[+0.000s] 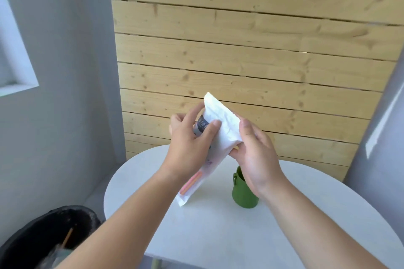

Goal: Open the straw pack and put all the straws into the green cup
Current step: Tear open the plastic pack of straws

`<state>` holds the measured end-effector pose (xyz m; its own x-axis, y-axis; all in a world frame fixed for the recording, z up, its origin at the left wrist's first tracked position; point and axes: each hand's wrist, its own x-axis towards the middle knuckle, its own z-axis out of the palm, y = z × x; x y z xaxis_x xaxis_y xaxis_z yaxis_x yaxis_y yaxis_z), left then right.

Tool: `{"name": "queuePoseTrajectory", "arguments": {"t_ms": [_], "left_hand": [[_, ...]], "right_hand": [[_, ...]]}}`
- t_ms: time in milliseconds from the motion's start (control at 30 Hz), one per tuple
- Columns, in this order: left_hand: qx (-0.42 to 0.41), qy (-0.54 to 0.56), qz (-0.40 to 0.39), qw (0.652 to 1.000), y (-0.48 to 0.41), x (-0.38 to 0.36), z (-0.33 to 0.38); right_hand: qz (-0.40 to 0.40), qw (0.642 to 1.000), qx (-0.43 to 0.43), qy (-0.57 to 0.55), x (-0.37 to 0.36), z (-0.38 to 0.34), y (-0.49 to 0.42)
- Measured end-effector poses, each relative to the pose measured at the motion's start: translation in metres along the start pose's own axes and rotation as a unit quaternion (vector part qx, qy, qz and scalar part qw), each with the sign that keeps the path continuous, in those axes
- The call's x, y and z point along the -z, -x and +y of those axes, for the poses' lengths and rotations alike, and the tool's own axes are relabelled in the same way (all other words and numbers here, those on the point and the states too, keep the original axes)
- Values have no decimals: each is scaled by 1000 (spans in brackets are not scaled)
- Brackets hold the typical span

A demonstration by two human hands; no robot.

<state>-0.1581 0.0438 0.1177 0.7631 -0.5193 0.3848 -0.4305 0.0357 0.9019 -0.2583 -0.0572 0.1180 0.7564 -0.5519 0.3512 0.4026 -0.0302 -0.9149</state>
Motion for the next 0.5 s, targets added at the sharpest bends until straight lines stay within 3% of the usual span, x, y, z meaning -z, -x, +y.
{"name": "queuePoseTrajectory", "arguments": {"t_ms": [133, 267, 500], "left_hand": [[6, 75, -14, 997, -1, -1, 0], [92, 177, -44, 979, -3, 0, -9], [104, 166, -130, 972, -7, 17, -15]], "right_hand": [[-26, 999, 3, -20, 5, 10, 4], [-24, 999, -23, -33, 7, 17, 2], [-44, 999, -23, 18, 7, 28, 3]]}}
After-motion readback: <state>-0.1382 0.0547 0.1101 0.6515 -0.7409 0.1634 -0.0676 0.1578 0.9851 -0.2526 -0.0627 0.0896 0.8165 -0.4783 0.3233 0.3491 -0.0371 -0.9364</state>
